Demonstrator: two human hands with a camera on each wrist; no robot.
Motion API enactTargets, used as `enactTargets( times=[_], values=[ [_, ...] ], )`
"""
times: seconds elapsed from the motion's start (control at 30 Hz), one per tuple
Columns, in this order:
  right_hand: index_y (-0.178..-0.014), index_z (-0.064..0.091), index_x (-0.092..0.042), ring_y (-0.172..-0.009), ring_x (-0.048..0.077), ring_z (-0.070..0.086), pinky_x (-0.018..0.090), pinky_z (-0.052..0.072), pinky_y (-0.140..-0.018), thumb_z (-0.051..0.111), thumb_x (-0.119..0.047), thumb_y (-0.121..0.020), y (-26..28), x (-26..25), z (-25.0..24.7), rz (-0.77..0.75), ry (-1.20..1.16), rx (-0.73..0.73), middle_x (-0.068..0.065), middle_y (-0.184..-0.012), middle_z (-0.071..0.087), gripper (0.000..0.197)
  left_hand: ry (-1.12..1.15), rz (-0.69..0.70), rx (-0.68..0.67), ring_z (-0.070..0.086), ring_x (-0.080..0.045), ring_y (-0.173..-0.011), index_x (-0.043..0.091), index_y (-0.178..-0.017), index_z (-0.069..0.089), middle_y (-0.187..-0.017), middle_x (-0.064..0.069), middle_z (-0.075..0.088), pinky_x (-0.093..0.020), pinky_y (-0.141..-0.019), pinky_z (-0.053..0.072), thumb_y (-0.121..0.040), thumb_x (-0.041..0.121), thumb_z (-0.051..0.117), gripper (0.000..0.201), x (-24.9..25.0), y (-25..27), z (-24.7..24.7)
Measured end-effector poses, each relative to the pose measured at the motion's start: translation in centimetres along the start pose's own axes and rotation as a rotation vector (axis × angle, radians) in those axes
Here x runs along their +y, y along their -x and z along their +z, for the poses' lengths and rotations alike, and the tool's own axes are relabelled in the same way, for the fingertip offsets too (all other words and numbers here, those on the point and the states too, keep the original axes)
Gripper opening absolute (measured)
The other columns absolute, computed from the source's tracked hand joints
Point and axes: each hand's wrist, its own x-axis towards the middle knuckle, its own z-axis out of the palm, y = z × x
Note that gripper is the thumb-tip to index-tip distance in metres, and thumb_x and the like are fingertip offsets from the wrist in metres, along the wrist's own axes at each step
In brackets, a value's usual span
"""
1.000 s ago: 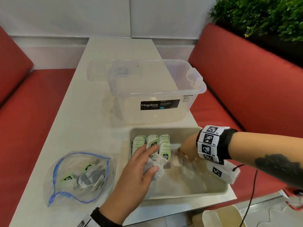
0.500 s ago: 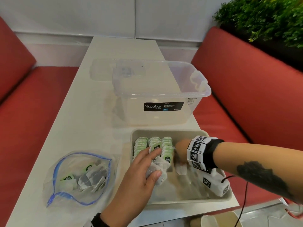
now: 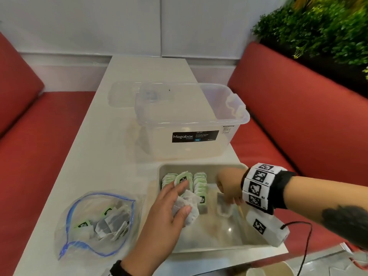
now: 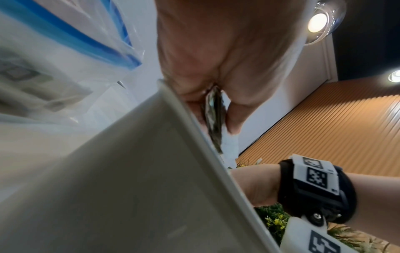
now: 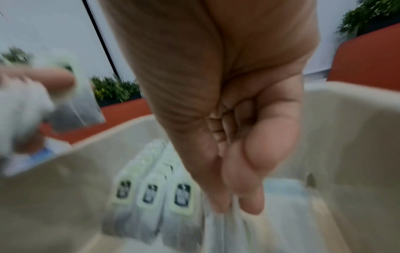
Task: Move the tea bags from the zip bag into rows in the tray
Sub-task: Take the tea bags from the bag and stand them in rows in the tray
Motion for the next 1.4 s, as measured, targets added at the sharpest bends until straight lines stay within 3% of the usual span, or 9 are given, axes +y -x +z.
enactTargets(
  times=[0.1, 0.2, 0.3, 0.43, 0.8, 0.97, 1.07, 1.3, 1.4],
  values=[
    [-0.094, 0.064, -0.015, -0.038, 0.004, 0.052, 0.017, 0.047, -0.043, 0.066, -0.01, -0.078, 3.7, 0.5, -1.3, -0.078, -0.171, 0.181, -0.005, -0.058, 0.059, 0.017, 0.118, -0.081, 0.057, 0.048, -0.003, -0.119, 0.05, -0.116, 0.054, -0.131, 0.014, 0.043, -0.038, -0.084, 0.056, -0.09, 0.018, 0.058, 0.041, 0.8, -0.3, -0.2],
    [-0.077, 0.061, -0.026, -0.055, 0.004, 0.053, 0.022, 0.046, -0.055, 0.066, -0.024, -0.076, 7.2, 0.4, -1.4, -0.225, -0.301, 0.678, -0.009, -0.068, 0.061, 0.005, 0.263, -0.16, 0.106, 0.06, -0.012, -0.097, 0.045, -0.104, 0.054, -0.123, 0.012, 0.047, -0.024, -0.058, 0.056, -0.09, 0.005, 0.056, 0.043, 1.9, -0.8, -0.4],
    [-0.077, 0.059, -0.028, -0.057, 0.004, 0.047, 0.028, 0.045, -0.053, 0.059, -0.024, -0.074, 9.8, -1.8, 0.4, -0.357, -0.39, 1.133, -0.011, -0.074, 0.058, 0.004, 0.43, -0.244, 0.118, 0.064, -0.018, -0.091, 0.034, -0.108, 0.058, -0.119, 0.005, 0.051, -0.03, -0.058, 0.058, -0.091, 0.005, 0.055, 0.034, 3.2, -1.6, -0.5],
    [-0.076, 0.061, -0.022, -0.052, 0.021, 0.052, 0.029, 0.042, -0.038, 0.052, -0.02, -0.072, 10.0, -5.0, 3.5, -0.453, -0.226, 1.327, -0.005, -0.073, 0.055, 0.009, 0.647, -0.306, 0.074, 0.07, -0.016, -0.073, 0.024, -0.114, 0.059, -0.093, -0.003, 0.071, -0.029, -0.059, 0.057, -0.093, 0.007, 0.051, 0.028, 5.0, -2.5, -1.1],
    [-0.093, 0.059, -0.035, -0.061, 0.004, 0.052, 0.024, 0.048, -0.049, 0.056, -0.029, -0.072, 10.2, -5.0, 5.2, -0.481, -0.413, 1.205, -0.015, -0.09, 0.053, 0.022, 0.603, -0.163, 0.096, 0.068, -0.013, -0.092, 0.03, -0.123, 0.055, -0.115, -0.001, 0.066, -0.023, -0.064, 0.054, -0.092, 0.013, 0.054, 0.035, 5.1, -2.5, -1.5],
    [-0.109, 0.056, -0.04, -0.062, -0.002, 0.05, 0.022, 0.046, -0.065, 0.065, -0.036, -0.08, 9.3, -3.6, 3.2, -0.448, -0.666, 1.057, -0.02, -0.09, 0.05, 0.03, 0.316, -0.014, 0.121, 0.055, 0.001, -0.113, 0.039, -0.12, 0.054, -0.126, 0.019, 0.054, -0.025, -0.089, 0.052, -0.088, 0.009, 0.06, 0.044, 5.0, -2.2, -0.8],
    [-0.102, 0.062, -0.039, -0.066, 0.0, 0.054, 0.017, 0.043, -0.066, 0.076, -0.03, -0.074, 9.0, -3.0, 2.5, -0.421, -0.71, 0.915, -0.016, -0.075, 0.056, 0.032, 0.28, 0.012, 0.128, 0.054, 0.011, -0.107, 0.037, -0.123, 0.053, -0.123, 0.02, 0.053, -0.018, -0.083, 0.052, -0.088, 0.008, 0.06, 0.046, 5.0, -2.1, -0.1],
    [-0.085, 0.068, -0.035, -0.062, 0.007, 0.053, 0.021, 0.044, -0.063, 0.075, -0.024, -0.074, 8.4, -1.1, 2.2, -0.418, -0.748, 0.986, -0.014, -0.067, 0.057, 0.017, 0.403, 0.013, 0.22, 0.065, -0.014, -0.097, 0.041, -0.114, 0.055, -0.12, 0.008, 0.055, -0.025, -0.068, 0.057, -0.09, 0.008, 0.057, 0.04, 4.4, -2.3, 1.6],
    [-0.074, 0.066, -0.032, -0.063, 0.007, 0.053, 0.022, 0.043, -0.063, 0.073, -0.027, -0.077, 7.8, 0.9, 1.4, -0.411, -0.766, 1.014, -0.011, -0.072, 0.061, 0.01, 0.285, 0.058, 0.301, 0.057, 0.002, -0.104, 0.044, -0.116, 0.053, -0.119, 0.014, 0.051, -0.025, -0.072, 0.057, -0.091, 0.01, 0.057, 0.042, 3.0, -1.7, 1.4]
  ],
)
